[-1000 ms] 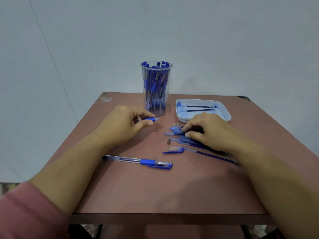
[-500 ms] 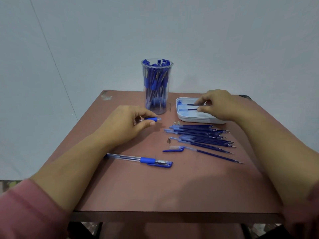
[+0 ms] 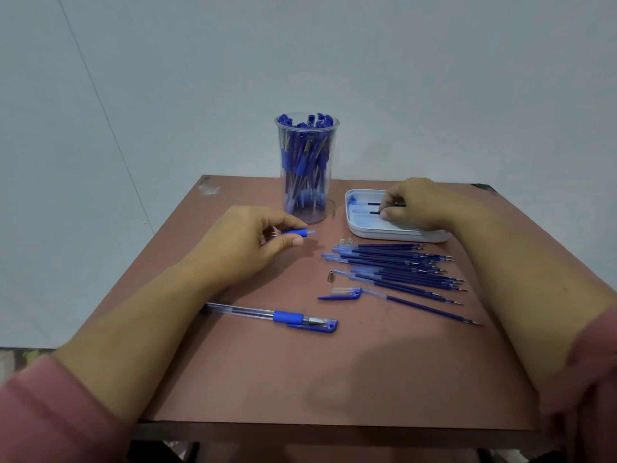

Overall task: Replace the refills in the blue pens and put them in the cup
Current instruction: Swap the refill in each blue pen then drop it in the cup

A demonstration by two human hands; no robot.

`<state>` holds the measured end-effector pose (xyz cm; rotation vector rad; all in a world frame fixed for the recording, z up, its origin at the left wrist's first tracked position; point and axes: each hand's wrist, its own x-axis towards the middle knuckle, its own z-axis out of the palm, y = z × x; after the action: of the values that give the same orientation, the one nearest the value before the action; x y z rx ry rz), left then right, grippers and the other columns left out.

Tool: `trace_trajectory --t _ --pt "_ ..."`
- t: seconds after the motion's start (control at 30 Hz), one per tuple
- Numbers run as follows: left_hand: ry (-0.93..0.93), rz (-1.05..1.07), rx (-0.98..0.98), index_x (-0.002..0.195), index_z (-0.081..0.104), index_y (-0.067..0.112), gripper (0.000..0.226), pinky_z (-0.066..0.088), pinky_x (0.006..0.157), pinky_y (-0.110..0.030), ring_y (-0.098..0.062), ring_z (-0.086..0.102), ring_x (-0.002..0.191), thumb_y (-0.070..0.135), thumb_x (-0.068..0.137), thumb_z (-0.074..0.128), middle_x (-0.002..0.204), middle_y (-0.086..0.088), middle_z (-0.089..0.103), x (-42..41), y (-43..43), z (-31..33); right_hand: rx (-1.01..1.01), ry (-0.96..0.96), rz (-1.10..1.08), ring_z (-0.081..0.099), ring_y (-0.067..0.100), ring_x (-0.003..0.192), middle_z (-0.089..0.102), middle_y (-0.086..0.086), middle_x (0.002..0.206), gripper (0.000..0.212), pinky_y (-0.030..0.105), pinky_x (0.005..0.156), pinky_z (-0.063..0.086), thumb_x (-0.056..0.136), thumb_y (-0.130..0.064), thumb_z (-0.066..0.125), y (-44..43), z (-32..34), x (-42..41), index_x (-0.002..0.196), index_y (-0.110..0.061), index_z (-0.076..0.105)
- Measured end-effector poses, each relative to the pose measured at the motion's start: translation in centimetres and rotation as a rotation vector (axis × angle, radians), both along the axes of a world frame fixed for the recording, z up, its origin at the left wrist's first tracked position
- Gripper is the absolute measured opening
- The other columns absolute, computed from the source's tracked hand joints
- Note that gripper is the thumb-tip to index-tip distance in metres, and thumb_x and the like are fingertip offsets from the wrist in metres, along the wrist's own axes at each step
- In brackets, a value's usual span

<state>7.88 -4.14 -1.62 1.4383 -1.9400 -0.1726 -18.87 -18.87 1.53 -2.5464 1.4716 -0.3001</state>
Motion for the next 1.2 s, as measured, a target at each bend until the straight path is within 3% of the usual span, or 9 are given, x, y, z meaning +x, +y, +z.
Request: trace_trajectory --t 0.17,0.37,0.53,0.73,0.87,1.03,1.2 --pt "0.001 0.002 -0.008 0.105 0.075 0.033 0.019 0.041 0.065 -0.010 -0.009 0.056 0.070 0.033 0.087 0.070 0.086 0.012 0.072 0.0 0.1 0.2 -0.084 -0.234 0.098 0.057 -0.003 0.084 0.062 -0.018 0.087 0.003 0.009 0.068 0.039 0.091 -0.027 0.064 4.2 2.2 0.5 0.090 -0.030 0.065" --pt "0.035 -0.008 -0.016 0.105 0.075 0.033 0.019 0.041 0.065 -0.009 -0.008 0.056 0.069 0.033 0.086 0.071 0.085 0.012 0.072 -0.2 0.2 0.2 -0.049 -0.293 0.216 0.057 -0.010 0.081 0.063 -0.027 0.074 0.015 0.003 0.075 0.042 0.087 -0.025 0.068 10.3 1.2 0.6 0.081 -0.038 0.065" --pt "0.069 -0.007 -0.022 0.103 0.075 0.034 0.017 0.041 0.064 -0.009 -0.006 0.055 0.066 0.032 0.086 0.072 0.080 0.014 0.070 -0.2 0.3 0.3 -0.064 -0.383 0.200 0.060 -0.006 0.078 0.067 -0.020 0.076 0.011 0.005 0.072 0.044 0.087 -0.020 0.070 10.0 0.7 1.3 0.083 -0.031 0.067" --pt "0.093 0.000 -0.024 0.098 0.071 0.040 0.016 0.040 0.061 -0.008 -0.005 0.049 0.060 0.031 0.085 0.072 0.072 0.038 0.061 -0.4 0.2 0.4 -0.125 -0.450 0.190 0.060 -0.005 0.081 0.068 -0.018 0.077 0.014 0.000 0.069 0.039 0.087 -0.019 0.071 10.6 0.3 2.2 0.082 -0.031 0.067" --pt "0.090 0.025 -0.033 0.100 0.073 0.035 0.014 0.039 0.062 -0.005 0.001 0.052 0.061 0.030 0.086 0.071 0.070 0.039 0.059 -0.3 0.2 0.5 -0.105 -0.446 0.215 0.062 -0.001 0.078 0.068 -0.015 0.076 0.020 0.004 0.069 0.043 0.087 -0.019 0.071 10.6 0.1 2.7 0.080 -0.037 0.063" --pt "0.107 0.049 -0.037 0.099 0.069 0.039 0.016 0.038 0.062 -0.005 0.003 0.052 0.061 0.031 0.086 0.071 0.069 0.041 0.058 -0.1 0.2 0.5 -0.103 -0.480 0.186 0.063 0.002 0.077 0.070 -0.012 0.077 0.010 0.004 0.069 0.044 0.087 -0.018 0.069 10.5 0.1 2.6 0.085 -0.027 0.068" --pt "0.097 0.068 -0.045 0.102 0.074 0.030 0.017 0.038 0.063 -0.003 0.000 0.055 0.066 0.031 0.086 0.072 0.070 0.030 0.063 -0.1 0.1 0.4 -0.078 -0.463 0.201 0.061 0.002 0.078 0.068 -0.011 0.079 0.012 0.010 0.073 0.048 0.087 -0.020 0.071 10.6 0.0 2.8 0.084 -0.031 0.066"
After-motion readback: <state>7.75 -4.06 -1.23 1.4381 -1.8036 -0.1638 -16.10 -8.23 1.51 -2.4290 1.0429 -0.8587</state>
